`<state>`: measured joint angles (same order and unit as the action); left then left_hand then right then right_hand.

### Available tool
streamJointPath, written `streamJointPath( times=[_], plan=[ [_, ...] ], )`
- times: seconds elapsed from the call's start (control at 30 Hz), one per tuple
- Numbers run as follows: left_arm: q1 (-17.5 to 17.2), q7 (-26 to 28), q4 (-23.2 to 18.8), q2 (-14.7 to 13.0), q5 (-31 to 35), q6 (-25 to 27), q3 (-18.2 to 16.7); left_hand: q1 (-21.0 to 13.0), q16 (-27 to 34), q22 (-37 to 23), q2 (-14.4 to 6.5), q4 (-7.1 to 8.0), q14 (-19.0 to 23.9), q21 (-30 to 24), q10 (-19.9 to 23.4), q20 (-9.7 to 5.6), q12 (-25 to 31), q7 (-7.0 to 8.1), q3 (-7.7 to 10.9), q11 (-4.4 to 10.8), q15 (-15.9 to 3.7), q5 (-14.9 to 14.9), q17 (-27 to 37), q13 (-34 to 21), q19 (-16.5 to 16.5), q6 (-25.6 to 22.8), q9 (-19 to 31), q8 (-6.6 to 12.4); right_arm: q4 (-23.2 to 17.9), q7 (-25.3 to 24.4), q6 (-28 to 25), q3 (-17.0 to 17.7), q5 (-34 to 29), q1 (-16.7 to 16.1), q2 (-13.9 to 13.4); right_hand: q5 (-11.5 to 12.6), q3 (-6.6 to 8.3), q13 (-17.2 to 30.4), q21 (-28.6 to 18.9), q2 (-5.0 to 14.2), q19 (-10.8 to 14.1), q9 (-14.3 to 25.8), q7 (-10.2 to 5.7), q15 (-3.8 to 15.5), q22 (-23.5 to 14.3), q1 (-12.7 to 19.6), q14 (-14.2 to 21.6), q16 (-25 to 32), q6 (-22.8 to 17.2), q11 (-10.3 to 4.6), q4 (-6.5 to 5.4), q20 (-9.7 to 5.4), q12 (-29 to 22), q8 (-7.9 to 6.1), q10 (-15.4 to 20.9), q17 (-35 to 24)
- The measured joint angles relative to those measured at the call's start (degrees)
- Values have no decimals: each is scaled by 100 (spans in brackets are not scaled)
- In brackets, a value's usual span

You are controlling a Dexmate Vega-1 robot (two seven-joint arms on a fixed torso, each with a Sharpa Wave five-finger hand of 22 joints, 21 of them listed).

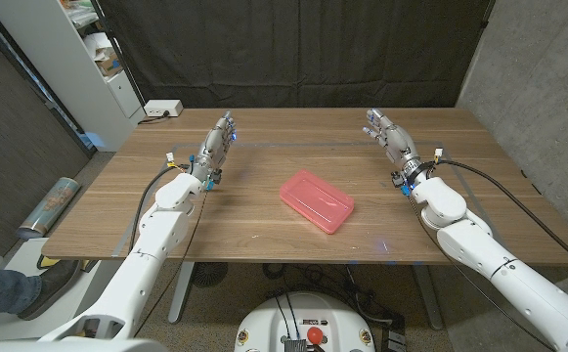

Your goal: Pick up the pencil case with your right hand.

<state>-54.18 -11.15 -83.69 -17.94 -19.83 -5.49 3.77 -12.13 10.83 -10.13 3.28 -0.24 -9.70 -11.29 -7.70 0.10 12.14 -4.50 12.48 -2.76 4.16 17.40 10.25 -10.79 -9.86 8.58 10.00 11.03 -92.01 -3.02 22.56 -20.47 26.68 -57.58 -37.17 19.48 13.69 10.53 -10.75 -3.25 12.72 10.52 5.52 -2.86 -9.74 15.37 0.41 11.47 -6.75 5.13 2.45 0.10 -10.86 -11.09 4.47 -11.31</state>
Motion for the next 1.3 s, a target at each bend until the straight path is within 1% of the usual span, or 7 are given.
streamJointPath(
  times=[0.4, 0.83, 0.93, 0.97, 1.1, 1.13, 1.3],
  plan=[
    [-16, 55, -39, -19, 22, 28, 13, -36, 0, 0, -36, -48, 0, 0, 0, 0, 0, 0, -1, 0, 0, 0, 0, 0, 0, 0, 0, 0, -94, 1, 66, 2, -89, -58, -68, 0, -18, 0, 0, -60, -21, 0, 0, 21, 0, -4, -21, 0, 0, 0, 18, 21, 0, 0, 0, 0],
    [-53, 105, -208, -53, 29, 69, 55, -58, 0, -1, -58, -47, 0, 0, -1, 0, 0, 0, -1, 0, 0, 0, 0, 0, 0, 1, 0, 0, -268, -190, 182, 25, -561, -137, -162, 24, -39, 0, 0, -59, -20, 0, -31, 21, 1, -3, -21, 0, 31, -12, 39, 22, 0, 0, -11, 0],
    [-52, 105, -216, -53, 29, 69, 65, -58, 0, -1, -58, -95, 0, 0, -1, 0, 0, 0, 0, 0, 0, 0, 0, 0, 0, 1, 0, 0, -268, -259, 145, 25, -689, -137, -162, 24, -39, 0, 0, -59, -20, 0, -31, 21, 1, -3, -21, 0, 31, -31, 39, 21, 0, 0, -31, 0],
    [-51, 120, -221, -54, 31, 70, 67, -58, 0, -1, -58, -95, 0, 0, -1, 0, 0, -2, 0, 0, 0, 0, 0, 0, 0, -1, 0, 0, -413, -280, 129, 46, -724, -196, -246, 24, -39, 0, 0, -59, -20, 0, -31, 21, 1, -3, -21, 0, 31, -31, 39, 22, 0, 0, -31, 0],
    [-43, 120, -236, -55, 31, 70, 82, -58, 0, -1, -58, -95, 0, 0, -1, 0, 0, -31, 0, 0, 0, 0, 0, 0, 0, -30, 0, 0, -413, -362, 47, 46, -869, -196, -246, 24, -39, 0, 0, -59, -20, 0, -31, 21, 1, -3, -21, 0, 31, -31, 39, 21, 0, 0, -30, 0],
    [-41, 140, -236, -55, 44, 74, 85, -75, 0, -1, -41, -95, 0, 0, -1, 0, 0, -31, 0, 0, 0, 0, 0, 0, 0, -30, 0, 0, -544, -381, 20, 67, -901, -253, -325, 24, -39, 0, 0, -59, -20, 0, -31, 21, 1, -3, -21, 0, 31, -31, 39, 22, 0, 0, -30, 0],
    [-23, 143, -240, -59, 48, 74, 109, -119, 0, -1, -57, -95, 0, 0, -1, 0, 0, -31, 0, 0, 0, 0, 0, 0, 0, -30, 0, 0, -630, -485, -122, 77, -1082, -289, -378, 29, -39, 0, 0, -59, -21, 0, -31, -10, 1, -3, -53, 0, 31, -31, 39, 23, 0, 0, -30, 0]
  ],
)
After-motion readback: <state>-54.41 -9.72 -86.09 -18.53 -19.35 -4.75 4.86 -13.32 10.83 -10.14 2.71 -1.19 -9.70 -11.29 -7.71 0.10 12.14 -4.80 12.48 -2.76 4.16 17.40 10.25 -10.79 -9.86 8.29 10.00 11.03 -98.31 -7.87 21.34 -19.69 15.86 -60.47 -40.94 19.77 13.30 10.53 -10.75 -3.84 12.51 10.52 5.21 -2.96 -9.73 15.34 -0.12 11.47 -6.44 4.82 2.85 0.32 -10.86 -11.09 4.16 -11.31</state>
